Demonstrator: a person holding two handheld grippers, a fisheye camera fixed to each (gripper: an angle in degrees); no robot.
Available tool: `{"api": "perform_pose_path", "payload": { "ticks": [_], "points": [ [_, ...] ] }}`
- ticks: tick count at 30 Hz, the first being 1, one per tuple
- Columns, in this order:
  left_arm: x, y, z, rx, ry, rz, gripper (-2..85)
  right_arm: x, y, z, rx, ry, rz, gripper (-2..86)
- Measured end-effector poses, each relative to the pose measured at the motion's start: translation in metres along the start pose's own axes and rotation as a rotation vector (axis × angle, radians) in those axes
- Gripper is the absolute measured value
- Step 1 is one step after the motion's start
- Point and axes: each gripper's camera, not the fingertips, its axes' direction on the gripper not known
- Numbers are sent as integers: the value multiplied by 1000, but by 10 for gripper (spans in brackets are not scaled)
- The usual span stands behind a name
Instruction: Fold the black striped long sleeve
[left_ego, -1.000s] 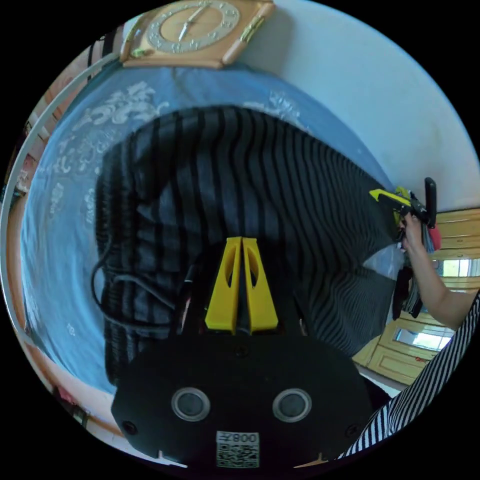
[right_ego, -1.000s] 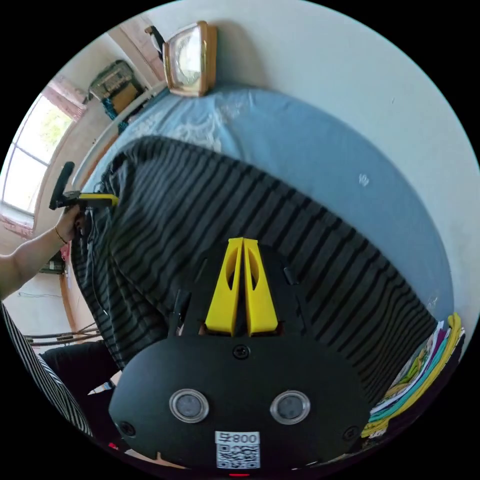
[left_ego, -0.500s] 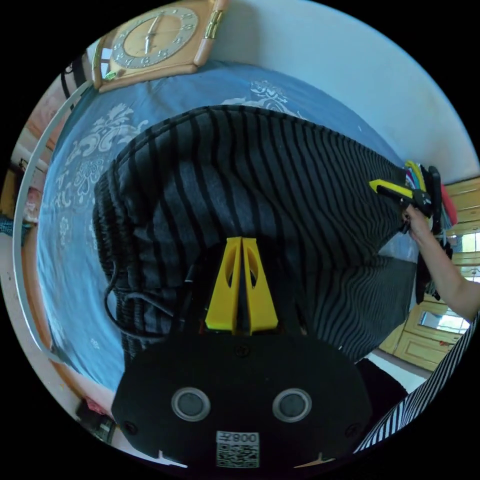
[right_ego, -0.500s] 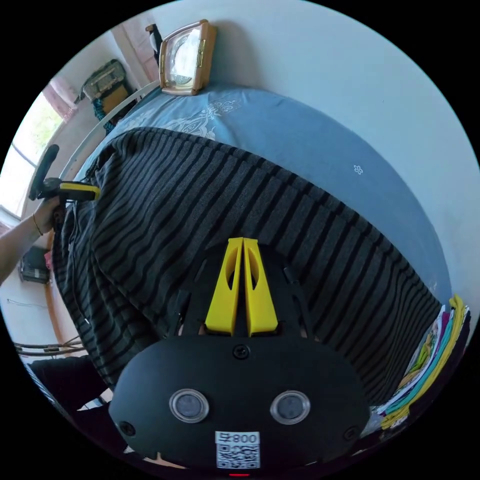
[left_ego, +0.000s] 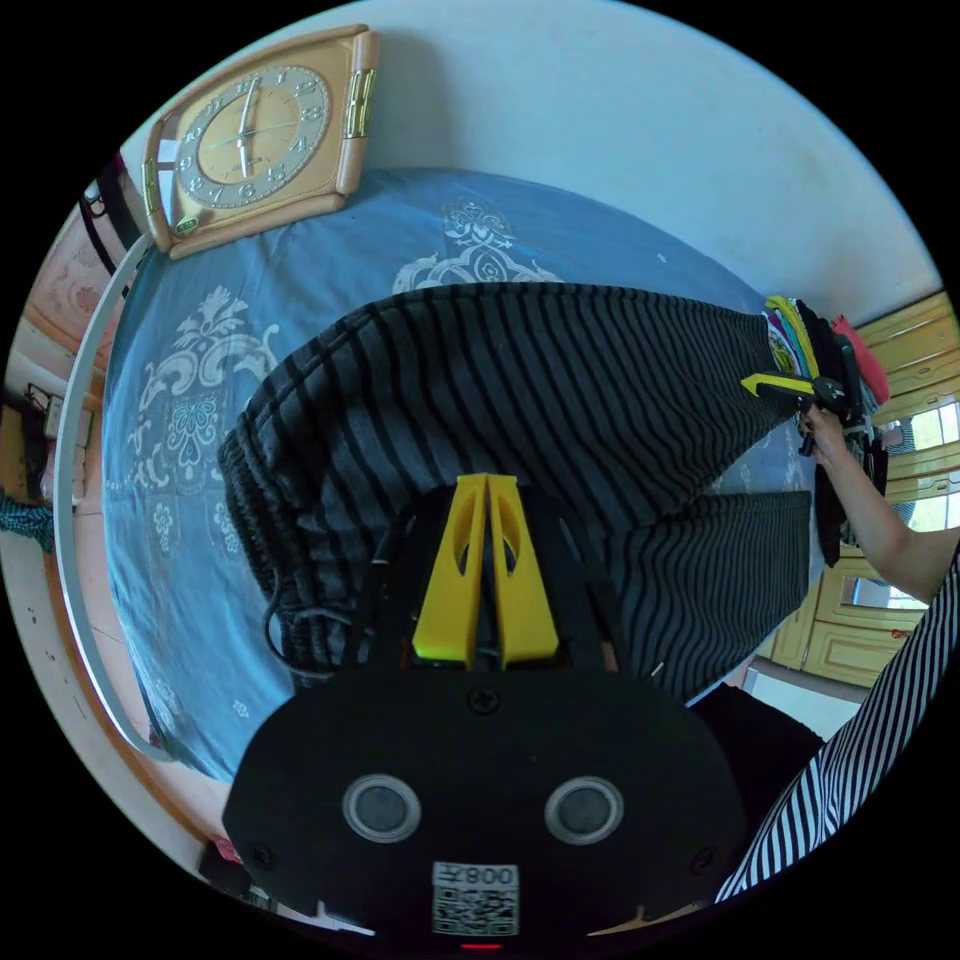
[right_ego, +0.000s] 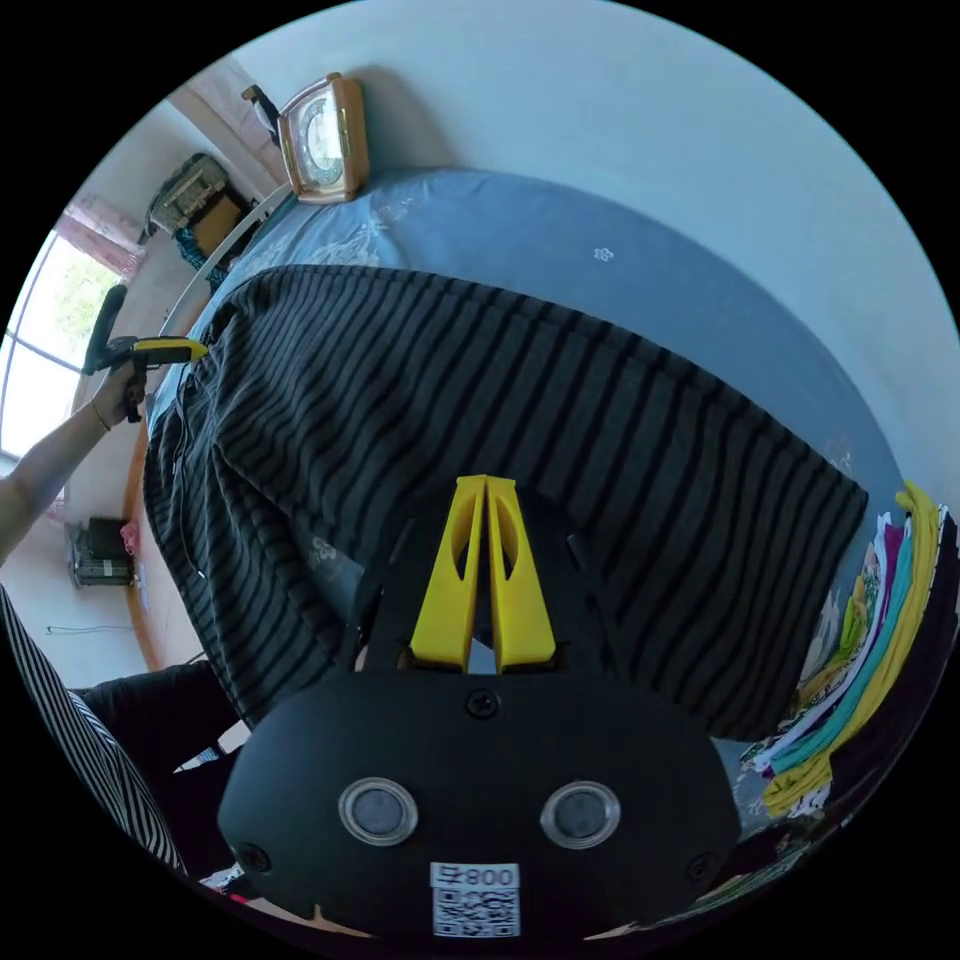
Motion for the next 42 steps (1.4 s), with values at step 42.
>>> {"api": "perform_pose_path", "payload": {
  "ticks": [42],
  "points": [
    [117, -174, 167, -375, -160, 254, 48, 63, -99, 18, -270, 130, -304, 46]
  ]
}}
